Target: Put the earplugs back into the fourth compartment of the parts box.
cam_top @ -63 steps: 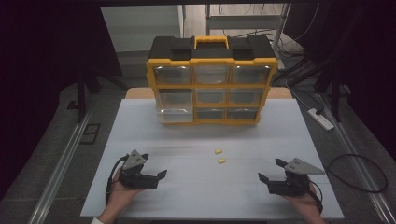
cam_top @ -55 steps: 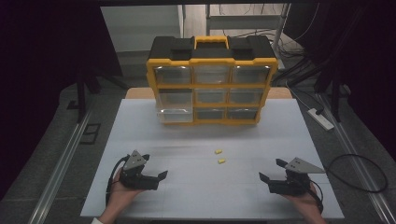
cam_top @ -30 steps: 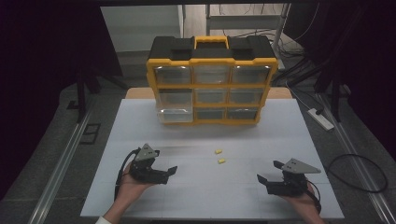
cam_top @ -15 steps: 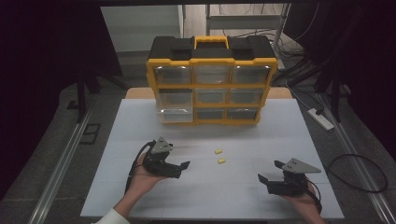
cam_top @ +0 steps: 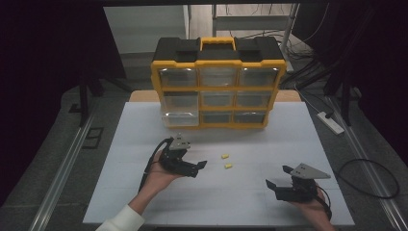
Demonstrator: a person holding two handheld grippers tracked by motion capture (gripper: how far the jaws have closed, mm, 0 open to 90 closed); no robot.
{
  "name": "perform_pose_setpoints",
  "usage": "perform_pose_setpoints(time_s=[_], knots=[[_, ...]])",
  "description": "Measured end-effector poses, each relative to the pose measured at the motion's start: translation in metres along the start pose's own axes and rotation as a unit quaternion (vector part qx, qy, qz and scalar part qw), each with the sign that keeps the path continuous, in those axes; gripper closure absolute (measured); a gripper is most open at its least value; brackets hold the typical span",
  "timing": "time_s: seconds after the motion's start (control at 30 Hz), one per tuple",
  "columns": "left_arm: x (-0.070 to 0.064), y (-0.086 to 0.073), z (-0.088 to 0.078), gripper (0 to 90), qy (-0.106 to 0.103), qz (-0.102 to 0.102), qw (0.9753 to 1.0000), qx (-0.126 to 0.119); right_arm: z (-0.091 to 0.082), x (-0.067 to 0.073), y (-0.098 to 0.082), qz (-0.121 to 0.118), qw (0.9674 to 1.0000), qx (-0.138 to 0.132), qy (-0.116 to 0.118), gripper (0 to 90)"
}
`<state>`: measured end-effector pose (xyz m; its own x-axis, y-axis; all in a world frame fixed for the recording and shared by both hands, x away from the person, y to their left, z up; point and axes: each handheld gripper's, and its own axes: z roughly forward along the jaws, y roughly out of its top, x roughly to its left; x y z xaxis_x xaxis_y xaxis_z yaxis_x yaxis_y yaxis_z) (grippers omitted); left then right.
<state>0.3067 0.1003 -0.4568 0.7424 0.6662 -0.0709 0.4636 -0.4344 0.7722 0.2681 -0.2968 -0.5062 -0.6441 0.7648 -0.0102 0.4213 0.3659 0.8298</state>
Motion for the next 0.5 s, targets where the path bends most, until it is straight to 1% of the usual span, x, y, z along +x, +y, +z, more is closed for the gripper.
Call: perform_pose_setpoints(time_s=[0.1,0.33,0.47,0.5], knots=[[-0.001,0.012,0.007,9.1,0.005,0.011,0.9999,0.009,-0.002,0.0,0.0,-0.004,1.0,-0.004,0.0,15.7],[0.003,0.017,0.015,9.3,0.002,0.005,0.9999,0.011,-0.004,-0.003,0.0,-0.001,1.0,-0.006,0.0,15.9],[0.006,0.021,0.025,9.6,-0.001,0.006,0.9999,0.016,-0.003,-0.004,-0.001,-0.003,1.0,-0.003,0.0,15.9],[0.007,0.023,0.031,10.0,-0.004,0.007,0.9998,0.018,-0.003,-0.003,0.0,-0.002,1.0,-0.002,0.0,15.9]])
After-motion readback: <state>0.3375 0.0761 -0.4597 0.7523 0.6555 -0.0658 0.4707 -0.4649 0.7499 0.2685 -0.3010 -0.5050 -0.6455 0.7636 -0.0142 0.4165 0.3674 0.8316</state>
